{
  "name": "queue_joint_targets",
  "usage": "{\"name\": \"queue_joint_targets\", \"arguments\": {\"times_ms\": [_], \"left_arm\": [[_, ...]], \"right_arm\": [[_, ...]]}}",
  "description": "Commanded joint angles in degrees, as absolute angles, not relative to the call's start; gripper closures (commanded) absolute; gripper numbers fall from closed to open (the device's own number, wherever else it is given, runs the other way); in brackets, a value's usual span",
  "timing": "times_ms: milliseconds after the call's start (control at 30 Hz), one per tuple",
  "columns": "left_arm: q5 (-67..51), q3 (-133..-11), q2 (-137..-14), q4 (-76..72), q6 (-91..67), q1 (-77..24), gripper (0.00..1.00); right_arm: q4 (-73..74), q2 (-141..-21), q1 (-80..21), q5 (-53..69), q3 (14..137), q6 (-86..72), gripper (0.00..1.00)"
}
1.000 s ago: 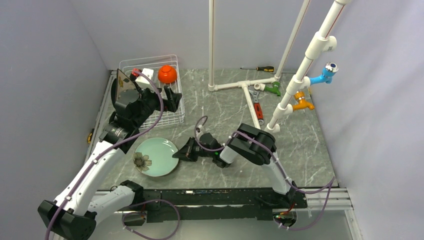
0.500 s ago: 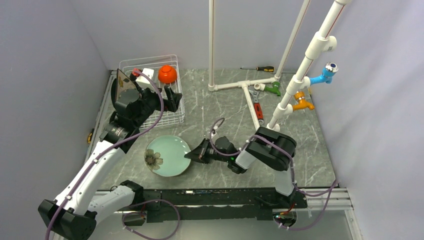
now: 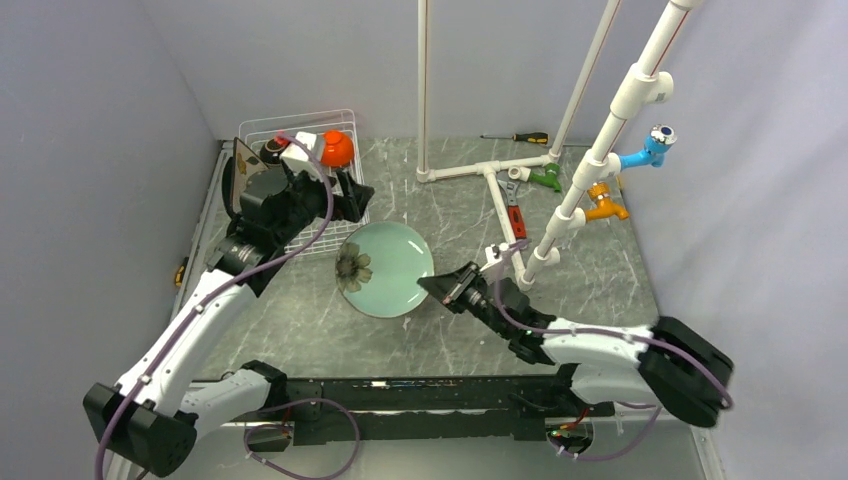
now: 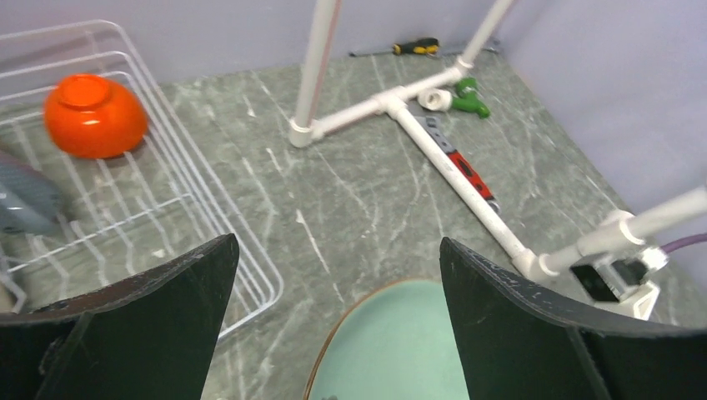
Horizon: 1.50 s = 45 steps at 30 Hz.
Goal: Load the mixed dishes into the dish rack
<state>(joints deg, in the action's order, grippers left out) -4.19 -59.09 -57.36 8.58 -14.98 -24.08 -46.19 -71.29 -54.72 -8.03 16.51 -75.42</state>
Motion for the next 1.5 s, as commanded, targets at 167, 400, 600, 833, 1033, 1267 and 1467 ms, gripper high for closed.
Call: {"name": "queue_joint_targets", "arguments": {"times_ms": [167,400,600,833,1033,1267,1467], "left_arm": [[-26.67,-62.73,-67.41,5.94,-26.59,-24.26,0.06],[-38.60,-60.47,-71.87,-3.52,-34.48,-24.62,0.06],[-41.81,-62.74,-76.87,-0.97,-36.33,-25.51,0.07],[-45.05,-62.88,-79.35,-2.85,-38.25,-26.80,0.13],[-56.15,-59.81,-83.74,-18.93,-48.72,-30.10,0.40],[-55.67,-59.26,-85.54,-19.75,-49.71,-32.73,0.49],[-53.91,-58.99,-86.52,-17.00,-48.62,-34.45,0.52]], "right_arm": [[-26.25,-44.26,-49.47,-21.48,17.13,-71.56,1.00],[-26.30,-35.85,-43.47,-16.54,14.39,-71.52,1.00],[-23.43,-29.19,-42.91,-17.95,13.73,-70.41,1.00],[-19.80,-21.66,-42.58,-20.20,12.94,-69.19,1.00],[-15.38,-17.93,-42.38,-21.95,13.67,-68.56,1.00],[-14.06,-14.51,-42.31,-23.38,12.53,-69.28,1.00],[-18.43,-14.99,-42.28,-22.01,11.92,-67.96,1.00]]}}
